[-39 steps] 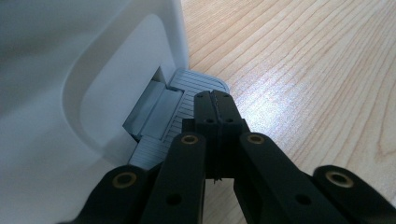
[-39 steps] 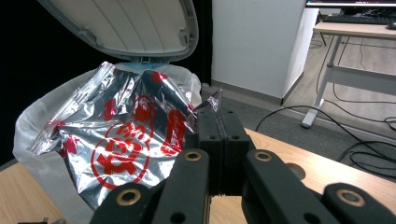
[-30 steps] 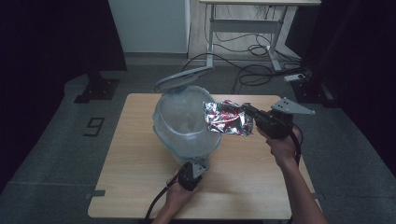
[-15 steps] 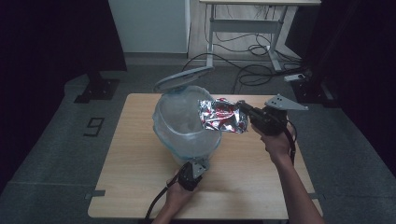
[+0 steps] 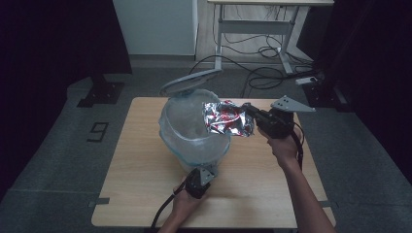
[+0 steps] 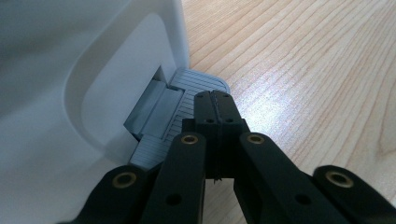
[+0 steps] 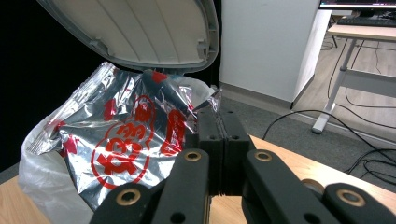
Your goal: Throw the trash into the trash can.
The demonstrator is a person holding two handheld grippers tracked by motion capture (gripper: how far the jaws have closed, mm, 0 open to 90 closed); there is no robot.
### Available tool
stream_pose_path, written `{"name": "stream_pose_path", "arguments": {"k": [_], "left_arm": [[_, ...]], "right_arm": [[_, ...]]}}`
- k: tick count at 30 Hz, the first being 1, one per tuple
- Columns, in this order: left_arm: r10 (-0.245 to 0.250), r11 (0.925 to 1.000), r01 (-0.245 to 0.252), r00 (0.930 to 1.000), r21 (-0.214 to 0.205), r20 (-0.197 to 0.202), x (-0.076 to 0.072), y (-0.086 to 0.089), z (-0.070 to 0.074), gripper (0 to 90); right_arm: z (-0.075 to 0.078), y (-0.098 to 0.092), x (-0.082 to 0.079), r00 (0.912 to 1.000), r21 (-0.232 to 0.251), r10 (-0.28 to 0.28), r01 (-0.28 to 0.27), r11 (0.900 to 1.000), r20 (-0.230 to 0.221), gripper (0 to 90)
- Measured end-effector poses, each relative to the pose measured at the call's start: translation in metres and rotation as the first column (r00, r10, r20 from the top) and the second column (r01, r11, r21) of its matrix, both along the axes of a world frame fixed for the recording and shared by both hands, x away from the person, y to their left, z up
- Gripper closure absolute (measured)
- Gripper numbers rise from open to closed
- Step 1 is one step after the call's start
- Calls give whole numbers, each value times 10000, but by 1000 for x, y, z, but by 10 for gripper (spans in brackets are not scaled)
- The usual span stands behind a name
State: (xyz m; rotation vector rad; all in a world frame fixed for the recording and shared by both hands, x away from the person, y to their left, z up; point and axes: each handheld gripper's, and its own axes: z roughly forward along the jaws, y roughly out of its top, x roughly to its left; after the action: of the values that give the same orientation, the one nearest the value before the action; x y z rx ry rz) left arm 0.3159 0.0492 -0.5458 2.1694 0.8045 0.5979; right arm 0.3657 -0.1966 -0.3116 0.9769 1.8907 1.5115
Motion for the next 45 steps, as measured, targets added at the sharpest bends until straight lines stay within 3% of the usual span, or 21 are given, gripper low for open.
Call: {"name": "stream_pose_path", "arguments": {"k": [45], "left_arm": [[-7,10000,7,10000,-3,-3,0,0,0,900]], "right_arm": [[12,39,21,9996,-129,297,-297,9995,1,893]]}}
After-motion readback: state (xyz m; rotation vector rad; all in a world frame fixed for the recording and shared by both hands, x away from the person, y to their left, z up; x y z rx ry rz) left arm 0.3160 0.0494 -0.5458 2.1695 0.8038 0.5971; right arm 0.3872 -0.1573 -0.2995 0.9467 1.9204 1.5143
